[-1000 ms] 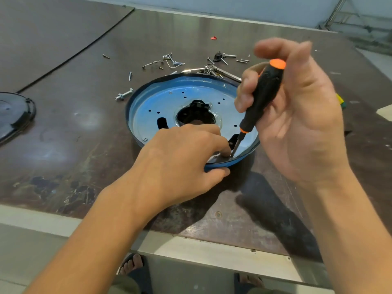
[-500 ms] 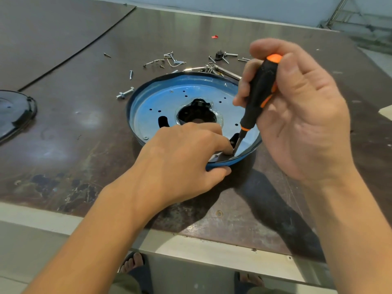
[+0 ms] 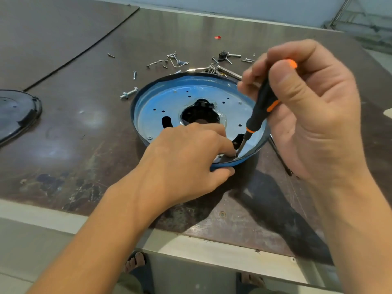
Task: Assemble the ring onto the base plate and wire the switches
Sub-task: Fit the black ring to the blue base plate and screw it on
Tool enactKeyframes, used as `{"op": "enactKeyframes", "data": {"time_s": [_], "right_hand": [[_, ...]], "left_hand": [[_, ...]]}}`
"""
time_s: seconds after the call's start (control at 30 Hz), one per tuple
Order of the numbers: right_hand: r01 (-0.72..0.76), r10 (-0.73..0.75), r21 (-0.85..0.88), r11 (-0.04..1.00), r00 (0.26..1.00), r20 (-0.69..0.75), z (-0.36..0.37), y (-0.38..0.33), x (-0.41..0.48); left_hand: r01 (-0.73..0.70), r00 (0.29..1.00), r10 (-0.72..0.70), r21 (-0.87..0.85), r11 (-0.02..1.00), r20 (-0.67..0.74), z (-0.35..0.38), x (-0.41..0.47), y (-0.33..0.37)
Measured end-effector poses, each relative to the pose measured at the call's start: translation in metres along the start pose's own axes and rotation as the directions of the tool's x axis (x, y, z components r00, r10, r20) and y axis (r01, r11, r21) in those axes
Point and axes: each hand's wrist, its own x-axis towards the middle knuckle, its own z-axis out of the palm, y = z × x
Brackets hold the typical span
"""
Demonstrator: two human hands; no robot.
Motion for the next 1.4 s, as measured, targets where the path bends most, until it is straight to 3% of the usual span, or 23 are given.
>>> {"op": "enactKeyframes", "data": {"time_s": [0.1, 0.3, 0.57, 0.8, 1.03, 1.27, 1.4], "right_hand": [[0.026, -0.027, -0.074, 0.997, 0.999, -0.02, 0.0, -0.001, 0.001], [-0.062, 0.06, 0.087, 0.994, 0.998, 0.027, -0.001, -0.003, -0.001], [0.04, -0.044, -0.044, 0.998, 0.996, -0.077, 0.01, 0.002, -0.001], [-0.045, 0.047, 0.057, 0.997, 0.998, -0.032, 0.007, 0.002, 0.0], [0.042, -0.049, -0.065, 0.997, 0.993, -0.109, 0.009, 0.002, 0.001], [-0.028, 0.028, 0.007, 1.0, 1.0, -0.007, 0.008, 0.001, -0.002], [-0.038, 0.039, -0.07, 0.997, 0.999, 0.014, 0.008, -0.003, -0.002]], "left_hand": [[0.003, 1.0, -0.003, 0.002, 1.0, -0.006, 0.0, 0.0, 0.0], [0.001, 1.0, -0.001, 0.011, 1.0, -0.008, -0.001, 0.0, 0.001], [0.005, 1.0, -0.005, 0.003, 1.0, -0.003, 0.0, 0.0, 0.001], [0.006, 1.0, -0.006, 0.003, 1.0, -0.005, -0.001, 0.0, 0.002], [0.007, 1.0, -0.007, 0.007, 1.0, -0.005, -0.001, 0.0, 0.001], [0.007, 1.0, -0.007, 0.008, 1.0, -0.016, -0.001, 0.0, 0.002], [0.005, 1.0, -0.005, 0.019, 1.0, -0.013, -0.001, 0.0, 0.001]]}}
